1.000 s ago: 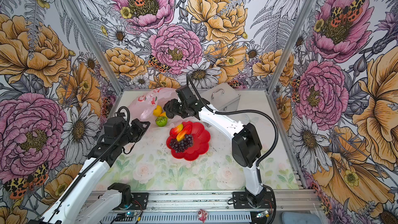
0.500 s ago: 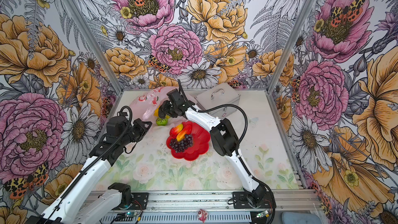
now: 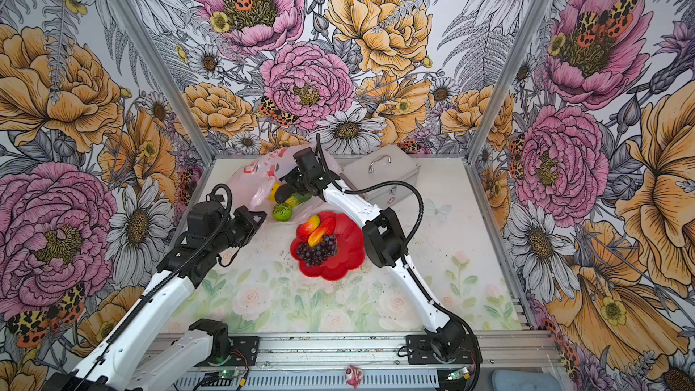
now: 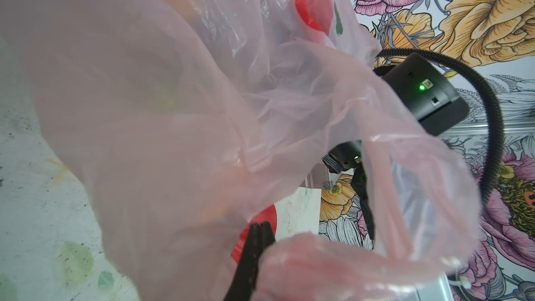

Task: Place the fruits into the plastic bag
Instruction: Place the fruit in the plastic bag, then pick up the fruit from the plate.

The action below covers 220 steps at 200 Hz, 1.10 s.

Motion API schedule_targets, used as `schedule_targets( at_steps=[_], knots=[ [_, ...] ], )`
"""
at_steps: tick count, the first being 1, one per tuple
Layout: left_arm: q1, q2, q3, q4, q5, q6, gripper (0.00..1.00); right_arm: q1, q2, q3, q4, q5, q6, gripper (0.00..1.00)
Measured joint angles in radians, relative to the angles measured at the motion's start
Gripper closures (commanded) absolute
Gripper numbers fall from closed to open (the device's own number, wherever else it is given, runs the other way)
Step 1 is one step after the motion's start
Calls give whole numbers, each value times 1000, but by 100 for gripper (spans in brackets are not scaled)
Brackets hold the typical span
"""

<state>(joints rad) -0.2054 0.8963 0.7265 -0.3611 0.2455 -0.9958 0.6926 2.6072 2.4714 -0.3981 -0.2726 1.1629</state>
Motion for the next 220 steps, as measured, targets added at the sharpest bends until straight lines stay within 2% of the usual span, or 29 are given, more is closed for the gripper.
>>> schedule_targets(
  at_steps=[34, 75, 153, 195, 220],
  knots=[
    [28, -11, 0, 0, 5, 1, 100, 3, -13, -11, -1, -24, -26, 16],
    [84, -15, 0, 2, 27, 0, 100, 8, -132, -132, -5, -77, -88, 15],
    [97, -10, 0, 13, 56, 0, 100, 23, -452, -487, -48, -162, -285, 16],
    [97, -10, 0, 14, 59, 0, 100, 24, -625, -708, -107, -147, -404, 19],
    [97, -10, 0, 14, 59, 0, 100, 23, -729, -832, -128, -133, -450, 23]
  ],
)
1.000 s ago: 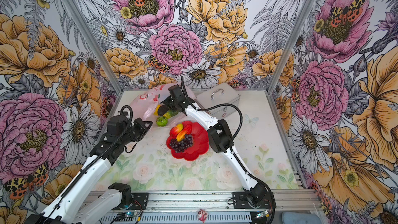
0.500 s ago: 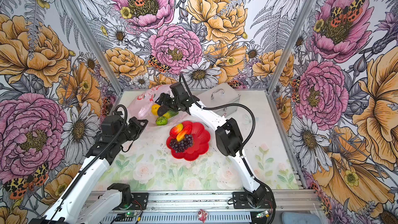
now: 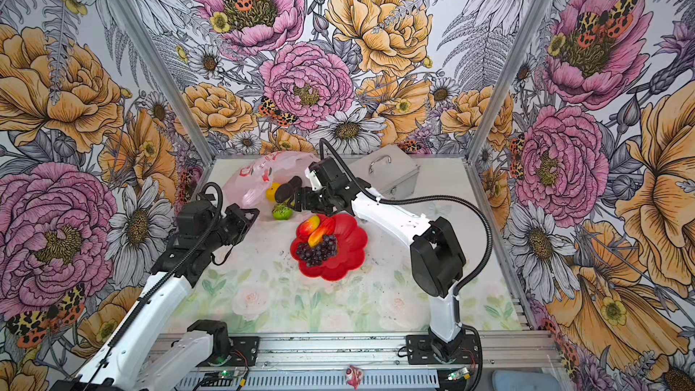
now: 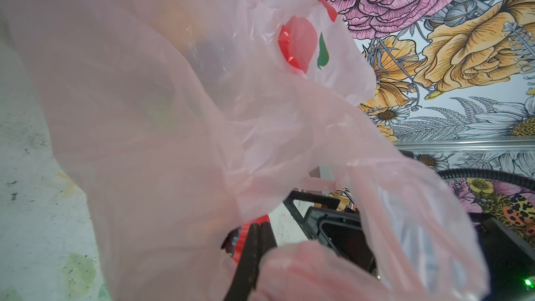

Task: Place the fruits into the plastic bag
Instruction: Pick up the fruit from the plate.

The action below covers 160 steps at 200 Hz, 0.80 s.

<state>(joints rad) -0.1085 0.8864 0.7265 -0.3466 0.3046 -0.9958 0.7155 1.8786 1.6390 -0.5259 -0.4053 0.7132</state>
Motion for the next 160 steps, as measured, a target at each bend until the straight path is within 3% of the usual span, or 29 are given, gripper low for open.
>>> schedule_targets(
  at_steps=[54, 82, 160],
  knots=[
    [-10, 0, 0, 0, 0, 0, 100, -33, -75, -161, -27, 8, -34, 30],
    [-18, 0, 0, 0, -1, 0, 100, -49, -42, -163, -34, 8, -31, 40],
    [-20, 9, 0, 0, -1, 0, 100, -54, 93, -120, -45, 8, -26, 42]
  ],
)
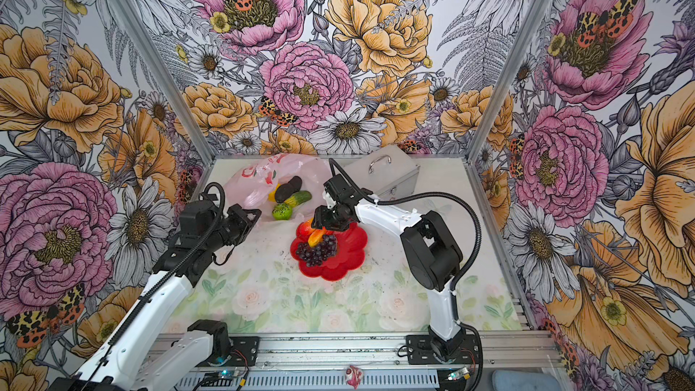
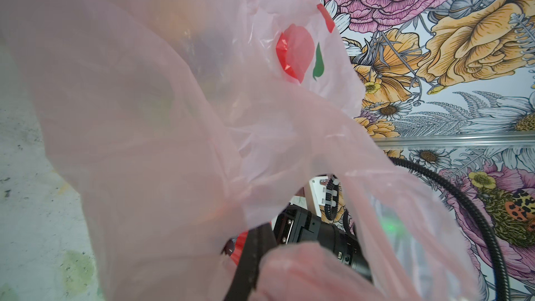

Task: Place the fruits into the plastic bag
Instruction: Pick up the fruit from the plate.

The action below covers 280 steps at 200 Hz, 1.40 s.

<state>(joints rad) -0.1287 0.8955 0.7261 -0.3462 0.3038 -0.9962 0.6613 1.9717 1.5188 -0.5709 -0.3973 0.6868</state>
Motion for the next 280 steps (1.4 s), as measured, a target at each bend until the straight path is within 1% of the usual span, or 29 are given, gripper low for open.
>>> schedule_targets(
  at_steps=[37, 90, 175, 280],
  knots=[
    [5, 14, 0, 2, 0, 0, 100, 0, 12, 52, 0, 0, 0, 45],
    [27, 19, 0, 7, 1, 0, 100, 0, 78, 121, -16, 4, -2, 46],
    [49, 19, 0, 8, 1, 0, 100, 0, 146, 197, -70, 28, -44, 39],
    [57, 19, -3, 13, 1, 0, 100, -2, 235, 329, -150, 57, -113, 38]
  ],
)
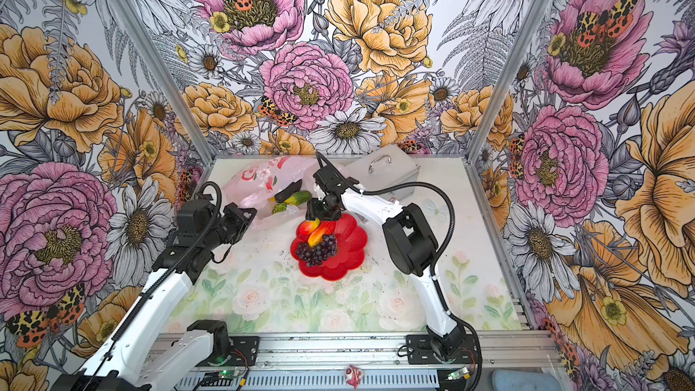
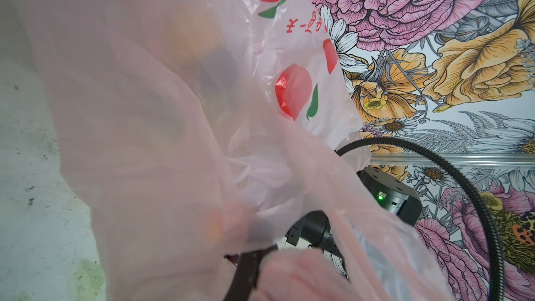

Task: Place the fruits into the plastic bag
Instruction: Pick up the fruit from the plate.

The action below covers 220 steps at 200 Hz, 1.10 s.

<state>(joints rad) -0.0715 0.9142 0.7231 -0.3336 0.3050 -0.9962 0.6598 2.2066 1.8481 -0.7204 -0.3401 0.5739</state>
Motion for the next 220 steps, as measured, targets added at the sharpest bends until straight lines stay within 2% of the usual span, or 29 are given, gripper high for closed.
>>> schedule_targets(
  at_steps=[59, 124, 179, 220],
  knots=[
    [4, 0, -2, 4, 0, 0, 100, 11, 27, 28, -24, 7, -16, 36],
    [14, -1, -17, 10, 3, 0, 100, 35, 38, 32, -32, 8, -18, 38],
    [16, -17, -31, 9, 4, 0, 100, 36, 39, 33, -32, 16, -11, 54],
    [16, -32, -31, 10, 5, 0, 100, 35, 35, 32, -32, 27, -7, 56]
  ],
)
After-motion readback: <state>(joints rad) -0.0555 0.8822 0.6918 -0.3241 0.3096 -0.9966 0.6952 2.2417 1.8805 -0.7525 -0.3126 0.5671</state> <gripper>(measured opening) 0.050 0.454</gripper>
